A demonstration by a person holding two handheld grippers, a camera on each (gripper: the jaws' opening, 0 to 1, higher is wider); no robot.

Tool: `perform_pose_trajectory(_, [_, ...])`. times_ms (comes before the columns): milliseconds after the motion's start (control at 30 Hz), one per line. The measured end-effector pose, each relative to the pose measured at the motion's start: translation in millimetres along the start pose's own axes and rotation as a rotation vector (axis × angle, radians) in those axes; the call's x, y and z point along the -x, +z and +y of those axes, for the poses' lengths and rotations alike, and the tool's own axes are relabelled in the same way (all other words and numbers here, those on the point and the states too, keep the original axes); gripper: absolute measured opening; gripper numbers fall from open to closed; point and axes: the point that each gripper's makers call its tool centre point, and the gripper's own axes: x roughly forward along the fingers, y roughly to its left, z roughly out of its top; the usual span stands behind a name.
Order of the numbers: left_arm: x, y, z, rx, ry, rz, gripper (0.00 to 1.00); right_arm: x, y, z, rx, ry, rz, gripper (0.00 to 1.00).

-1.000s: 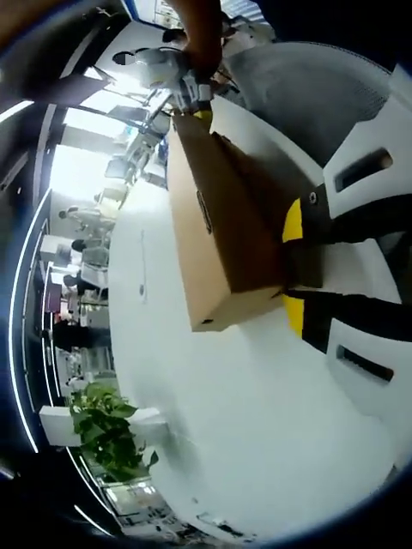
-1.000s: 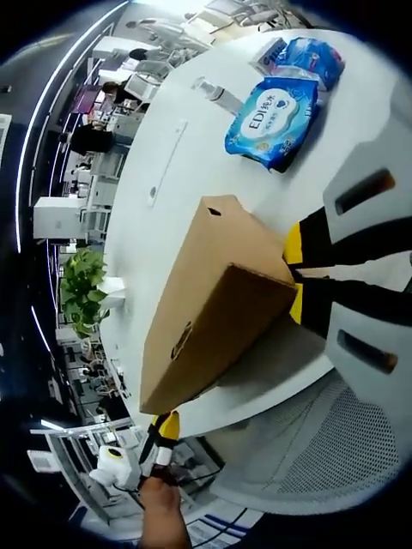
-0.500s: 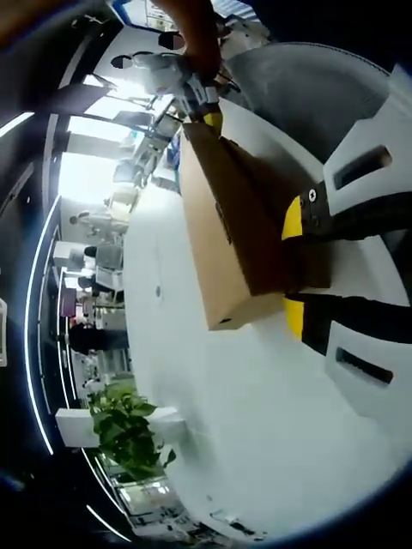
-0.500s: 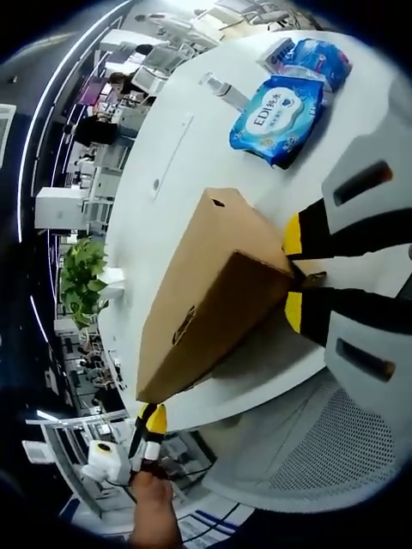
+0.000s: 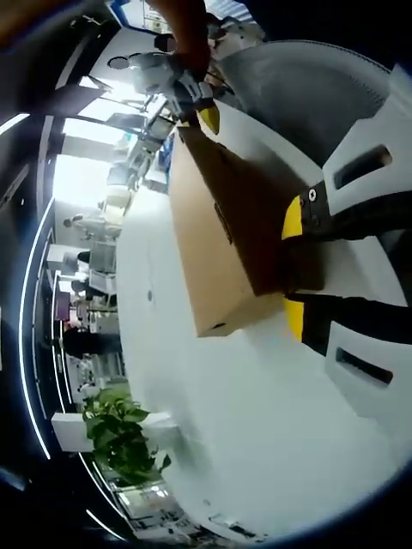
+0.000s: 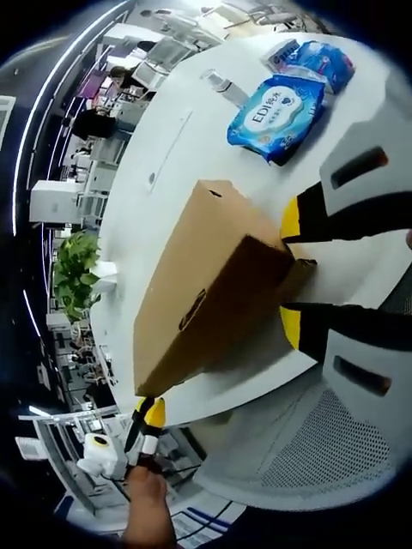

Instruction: Operate the shoe box by opening the lid, removing the specified soft item, and placing it in the target area until the item is outside and the box remains undamaged.

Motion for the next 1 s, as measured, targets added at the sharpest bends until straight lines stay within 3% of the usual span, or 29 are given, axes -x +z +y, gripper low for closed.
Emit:
perform_pose_trajectory(367, [-12.7,-17.4,1.3,0.009,0.004,0.057,0.23,-13.8,-17.3,-1.3,0.020,-0.002,0.089,0.25])
perform_pose_trajectory(1000, [-32.8,-48.1,2.0,0.040,-0.004,0.129,0.22,-30.4,-40.6,-9.2,-0.033,0.003,0.128,0.21])
